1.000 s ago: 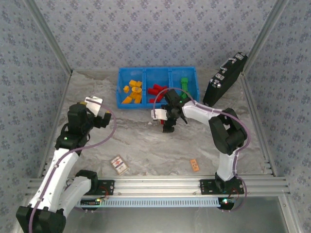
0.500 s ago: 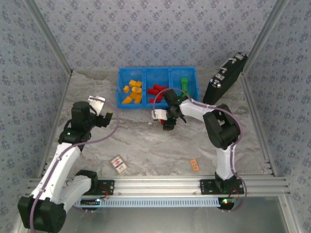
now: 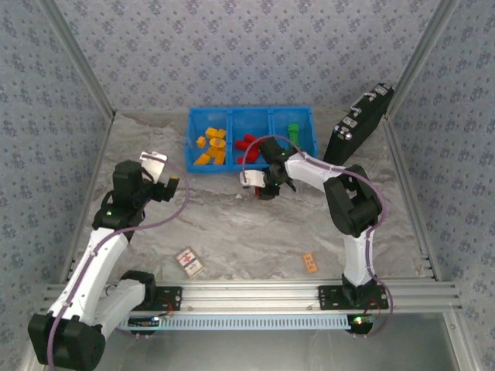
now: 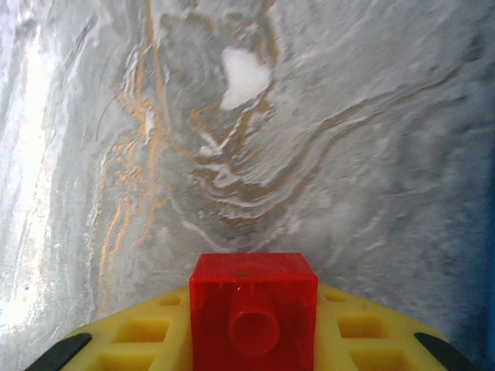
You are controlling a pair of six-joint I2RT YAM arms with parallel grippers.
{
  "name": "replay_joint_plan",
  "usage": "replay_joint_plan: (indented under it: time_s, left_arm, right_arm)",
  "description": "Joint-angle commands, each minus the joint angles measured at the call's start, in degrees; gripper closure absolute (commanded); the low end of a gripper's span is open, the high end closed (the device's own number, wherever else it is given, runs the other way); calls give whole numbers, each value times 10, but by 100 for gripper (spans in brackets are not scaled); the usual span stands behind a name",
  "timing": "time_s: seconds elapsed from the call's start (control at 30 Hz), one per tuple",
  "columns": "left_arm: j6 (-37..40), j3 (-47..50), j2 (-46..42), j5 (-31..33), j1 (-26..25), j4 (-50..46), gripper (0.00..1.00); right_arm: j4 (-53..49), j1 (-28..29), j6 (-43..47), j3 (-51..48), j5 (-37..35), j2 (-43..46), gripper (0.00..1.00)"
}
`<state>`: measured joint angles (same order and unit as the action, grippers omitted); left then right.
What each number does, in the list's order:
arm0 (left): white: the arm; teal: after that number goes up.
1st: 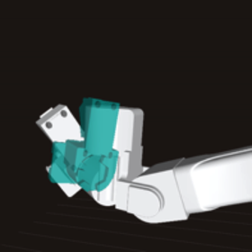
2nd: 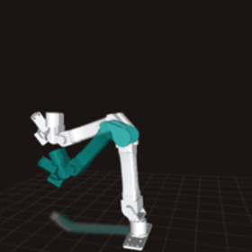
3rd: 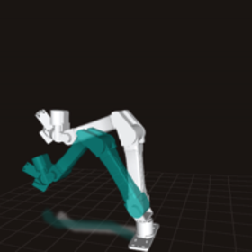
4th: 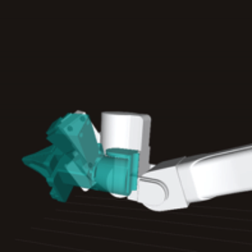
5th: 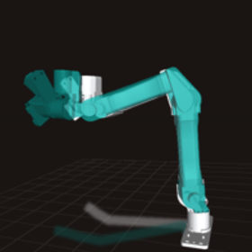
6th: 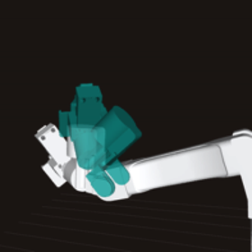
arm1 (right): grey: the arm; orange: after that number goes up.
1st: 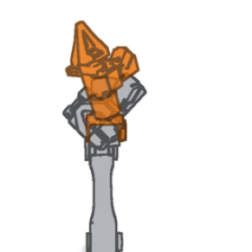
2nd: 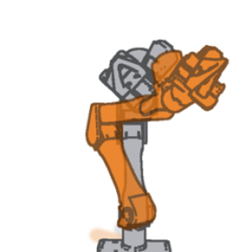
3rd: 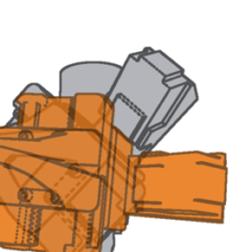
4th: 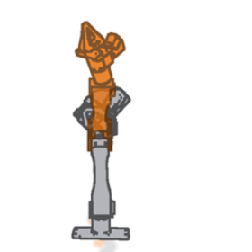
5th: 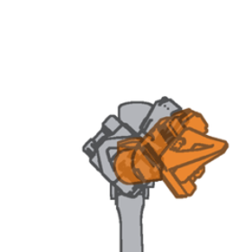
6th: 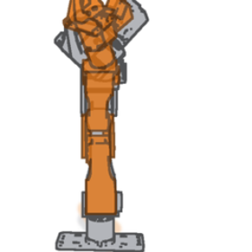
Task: Sort the legos into containers by color
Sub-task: Pick up the lego from the center of the table, then place the lego in the container, then pick up the lego from the center of the table.
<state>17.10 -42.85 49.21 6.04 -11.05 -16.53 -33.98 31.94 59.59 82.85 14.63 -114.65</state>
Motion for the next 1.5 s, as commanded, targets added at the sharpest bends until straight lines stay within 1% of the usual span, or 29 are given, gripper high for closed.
replay_joint_plan:
  time_s: [0.0,0.07,0.13,0.2,0.37,0.5,0.6,0.8,0.9,0.97,1.1,1.13,1.17,1.2,1.3,1.37,1.47]
  left_arm:
    - [2,2,-20,-2,-3,27,0]
    - [1,6,-24,-2,-3,29,0]
    - [0,7,-28,-2,-3,30,0]
    - [-1,10,-31,-1,-3,34,0]
    - [1,18,-38,-1,-3,41,0]
    - [2,20,-40,0,-3,45,0]
    - [0,28,-40,-2,-3,55,0]
    - [2,28,-39,-1,-3,57,0]
    - [3,25,-39,-1,-3,53,0]
    - [3,22,-38,0,-3,49,0]
    - [1,16,-36,-2,-3,44,0]
    - [0,15,-35,-2,-3,42,0]
    - [-2,14,-36,-3,-3,44,0]
    - [-4,15,-37,-6,-3,45,0]
    - [-8,15,-44,-9,-5,46,0]
    - [-5,14,-55,-7,-9,43,0]
    - [1,18,-70,1,-17,51,0]
  right_arm:
    - [-42,0,-1,46,24,31,77]
    - [-35,0,-6,70,26,33,77]
    - [-21,-4,-14,95,21,29,74]
    - [-7,-11,-32,124,10,16,73]
    - [26,-13,-55,199,-48,-45,74]
    - [33,-11,-68,242,-62,-88,73]
    - [23,-15,-91,298,-80,-132,73]
    - [33,-16,-98,353,-94,-185,72]
    - [36,-19,-101,368,-96,-197,67]
    - [37,-20,-103,371,-94,-199,59]
    - [30,-19,-125,373,-80,-185,53]
    - [33,-19,-136,371,-76,-178,49]
    - [33,-18,-144,367,-76,-172,36]
    - [31,-17,-146,365,-77,-167,25]
    - [19,-11,-151,360,-99,-153,25]
    - [27,-4,-171,338,-124,-130,25]
    - [86,6,-201,245,-158,-64,25]
